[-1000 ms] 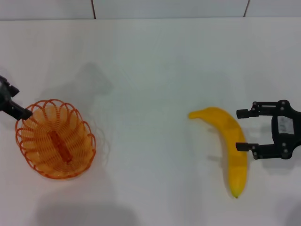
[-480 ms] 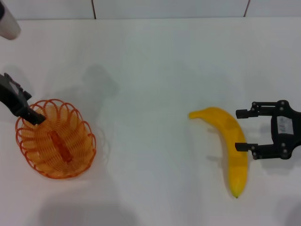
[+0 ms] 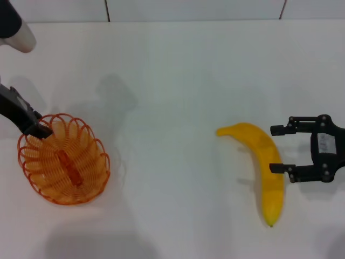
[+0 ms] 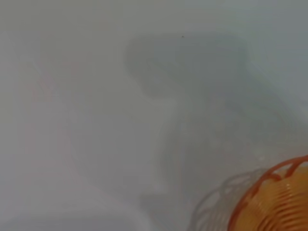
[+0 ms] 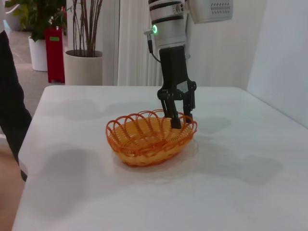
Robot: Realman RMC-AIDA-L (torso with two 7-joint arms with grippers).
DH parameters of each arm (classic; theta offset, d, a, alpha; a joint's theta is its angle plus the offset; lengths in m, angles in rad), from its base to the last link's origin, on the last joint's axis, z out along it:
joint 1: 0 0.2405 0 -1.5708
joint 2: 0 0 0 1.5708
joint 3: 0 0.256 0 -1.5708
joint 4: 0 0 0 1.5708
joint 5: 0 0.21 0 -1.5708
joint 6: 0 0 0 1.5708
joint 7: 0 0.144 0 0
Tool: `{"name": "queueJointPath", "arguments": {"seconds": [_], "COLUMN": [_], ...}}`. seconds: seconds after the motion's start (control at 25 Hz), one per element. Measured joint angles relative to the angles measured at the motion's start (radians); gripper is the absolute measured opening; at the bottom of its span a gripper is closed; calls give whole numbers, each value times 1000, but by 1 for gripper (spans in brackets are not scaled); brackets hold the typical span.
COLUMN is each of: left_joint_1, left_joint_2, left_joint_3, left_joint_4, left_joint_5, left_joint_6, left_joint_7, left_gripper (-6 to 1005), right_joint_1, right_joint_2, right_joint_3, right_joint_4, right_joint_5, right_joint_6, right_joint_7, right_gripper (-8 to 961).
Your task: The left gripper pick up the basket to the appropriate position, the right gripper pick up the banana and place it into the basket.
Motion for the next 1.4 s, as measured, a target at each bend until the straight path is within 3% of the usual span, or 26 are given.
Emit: {"name": "queueJointPath", "arguments": {"seconds": [0.2,0.4,0.72,1.16,1.4], "left_joint_1": [-4,-4,-1,6,35], "left_joint_2": [2,0,-7,-9,-15], "left_joint_3": [1,21,87,89,98], "left_joint_4": [0,1,8,17,76], "left_joint_5": [0,0,0,0,-1], "left_joint_6": [-1,-3,-17,-10,-4], "left_joint_7": [-26,-29,-60,-72,-77], "left_gripper": [464,215,99,98,97], "right_joint_1": [0,0,-1,-7,-8], "right_joint_2": [0,0,0,0,0], "right_joint_3": [0,0,0,0,0], "right_joint_4": [0,0,0,0,0], "right_joint_5": [0,0,0,0,0], "right_joint_6": [0,0,0,0,0], "right_joint_7": [0,0,0,0,0], "right_gripper": [704,702,698,693,690]}}
